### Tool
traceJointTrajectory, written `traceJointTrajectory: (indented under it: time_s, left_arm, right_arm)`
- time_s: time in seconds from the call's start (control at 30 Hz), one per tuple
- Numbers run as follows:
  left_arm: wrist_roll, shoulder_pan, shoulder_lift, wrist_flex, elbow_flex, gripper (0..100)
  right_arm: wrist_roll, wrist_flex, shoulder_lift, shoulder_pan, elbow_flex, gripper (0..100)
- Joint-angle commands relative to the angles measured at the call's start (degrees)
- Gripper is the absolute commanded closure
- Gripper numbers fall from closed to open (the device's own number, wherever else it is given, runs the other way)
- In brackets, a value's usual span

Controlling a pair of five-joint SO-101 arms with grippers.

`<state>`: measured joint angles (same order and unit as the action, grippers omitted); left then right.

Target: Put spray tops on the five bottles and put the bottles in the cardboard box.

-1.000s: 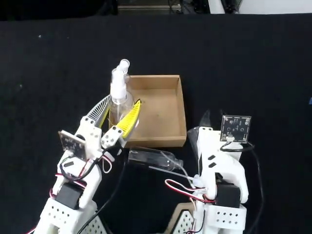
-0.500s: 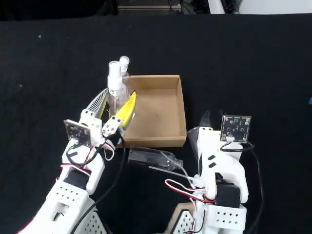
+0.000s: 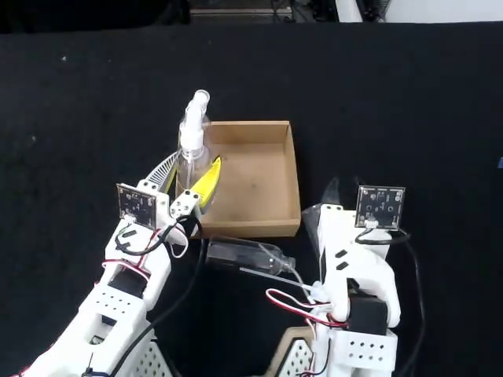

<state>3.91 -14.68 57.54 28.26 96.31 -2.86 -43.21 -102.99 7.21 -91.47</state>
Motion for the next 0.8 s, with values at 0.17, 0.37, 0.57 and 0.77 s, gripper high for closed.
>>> traceJointTrajectory:
  time_s: [0.17,0.37,0.57,0.77]
  left_arm:
    - [0.6,0.5,0.2,-6.5,0.6,97]
    - [0.6,0.0,0.1,-7.6,0.6,97]
    - [0.6,0.0,-0.1,-8.4,0.6,97]
    - [1.6,0.0,-0.2,-8.5,0.6,97]
  right_arm:
    - [0.2,-0.3,-5.6,1.1,0.0,90.3]
    - [0.2,-0.2,-5.6,1.1,0.0,90.3]
    - [0.2,-0.2,-5.6,1.1,0.0,90.3]
    - [0.1,-0.2,-5.6,1.1,0.0,90.3]
